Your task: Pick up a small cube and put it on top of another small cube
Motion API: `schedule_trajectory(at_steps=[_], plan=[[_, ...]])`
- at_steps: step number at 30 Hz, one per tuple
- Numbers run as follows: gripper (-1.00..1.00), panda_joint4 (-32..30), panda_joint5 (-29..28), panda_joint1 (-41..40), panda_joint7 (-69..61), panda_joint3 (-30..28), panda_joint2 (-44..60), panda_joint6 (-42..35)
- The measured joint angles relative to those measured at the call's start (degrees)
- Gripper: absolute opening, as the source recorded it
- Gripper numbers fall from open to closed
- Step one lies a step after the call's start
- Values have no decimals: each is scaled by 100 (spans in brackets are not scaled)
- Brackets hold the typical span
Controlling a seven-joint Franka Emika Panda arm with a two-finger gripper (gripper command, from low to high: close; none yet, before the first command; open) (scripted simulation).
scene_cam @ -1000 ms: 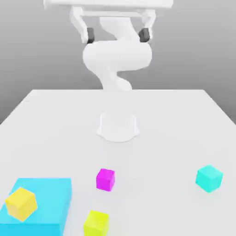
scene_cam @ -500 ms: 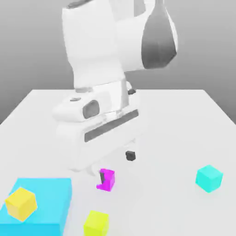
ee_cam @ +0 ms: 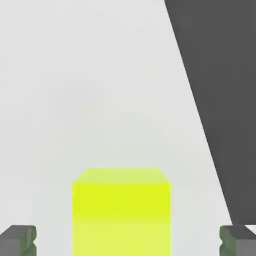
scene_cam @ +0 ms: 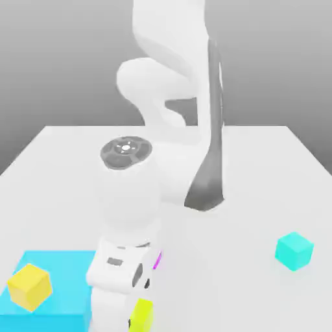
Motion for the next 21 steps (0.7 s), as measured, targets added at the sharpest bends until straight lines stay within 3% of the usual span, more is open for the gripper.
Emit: schedule_trajectory(at_steps=[7, 13, 21], plan=[[-100, 3, 9, -5, -8, 7, 13, -1], [-100, -256, -730, 469, 442, -488, -962, -691], [-100, -625, -1542, 1247, -121, 62, -1623, -893]])
